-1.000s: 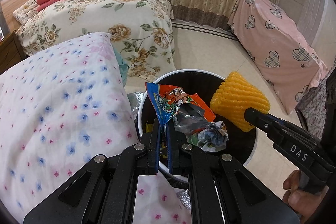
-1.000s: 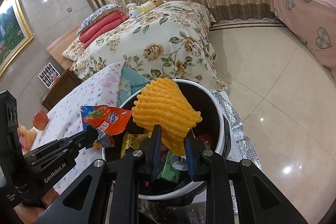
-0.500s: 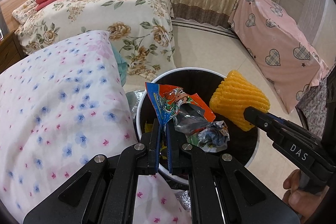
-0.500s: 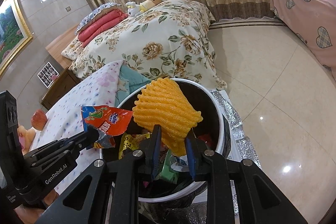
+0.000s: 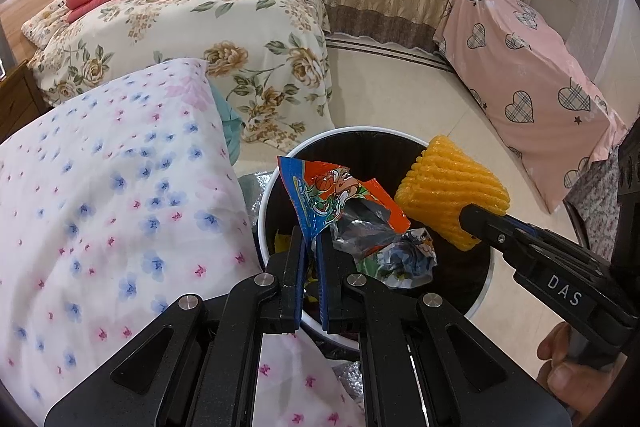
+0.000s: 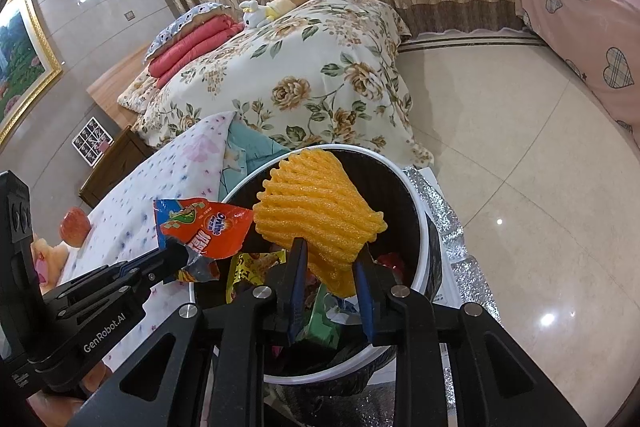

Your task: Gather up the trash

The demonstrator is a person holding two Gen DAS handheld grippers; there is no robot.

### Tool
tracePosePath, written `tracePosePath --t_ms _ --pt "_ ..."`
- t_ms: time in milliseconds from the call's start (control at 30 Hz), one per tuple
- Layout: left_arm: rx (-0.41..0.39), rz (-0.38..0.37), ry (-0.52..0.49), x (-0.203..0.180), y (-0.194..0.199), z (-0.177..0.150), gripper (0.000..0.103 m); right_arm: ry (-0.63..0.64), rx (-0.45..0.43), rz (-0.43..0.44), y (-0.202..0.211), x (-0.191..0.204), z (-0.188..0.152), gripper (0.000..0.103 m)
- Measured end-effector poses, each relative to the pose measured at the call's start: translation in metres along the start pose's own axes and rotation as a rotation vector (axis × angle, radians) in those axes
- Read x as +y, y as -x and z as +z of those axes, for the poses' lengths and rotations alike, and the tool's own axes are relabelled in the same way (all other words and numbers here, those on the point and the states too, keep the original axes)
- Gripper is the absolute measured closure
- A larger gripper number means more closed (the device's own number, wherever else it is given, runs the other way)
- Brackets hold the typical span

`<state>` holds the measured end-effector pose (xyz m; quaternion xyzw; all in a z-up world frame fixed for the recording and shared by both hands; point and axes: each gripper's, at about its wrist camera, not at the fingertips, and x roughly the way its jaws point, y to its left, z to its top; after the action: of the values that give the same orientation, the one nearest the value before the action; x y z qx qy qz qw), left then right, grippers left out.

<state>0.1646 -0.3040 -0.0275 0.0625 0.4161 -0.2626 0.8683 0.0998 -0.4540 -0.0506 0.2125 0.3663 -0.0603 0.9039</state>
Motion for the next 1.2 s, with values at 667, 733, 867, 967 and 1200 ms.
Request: tracePosePath --t_ms 667,733,867,967,1200 --pt "-0.011 0.021 0.017 0.004 0.012 -0.002 0.073 -0.026 -0.002 0.015 0.010 0.003 -0.006 0.054" --pt "-0.014 0.020 0.023 0.007 0.016 -0.002 0.068 -0.030 -0.006 0.018 0.014 0.003 -0.006 0.050" --pt "-0.037 0.030 0.043 0.015 0.029 -0.009 0.057 -0.036 -0.024 0.028 0.022 0.004 -0.006 0.030" --pt "-0.048 0.029 0.062 0.023 0.038 -0.014 0.052 -0.045 -0.030 0.041 0.025 0.005 -0.006 0.021" --pt "-0.095 0.032 0.139 0.050 0.070 -0.034 0.043 -0.059 -0.058 0.071 0.040 0.017 -0.017 0.019"
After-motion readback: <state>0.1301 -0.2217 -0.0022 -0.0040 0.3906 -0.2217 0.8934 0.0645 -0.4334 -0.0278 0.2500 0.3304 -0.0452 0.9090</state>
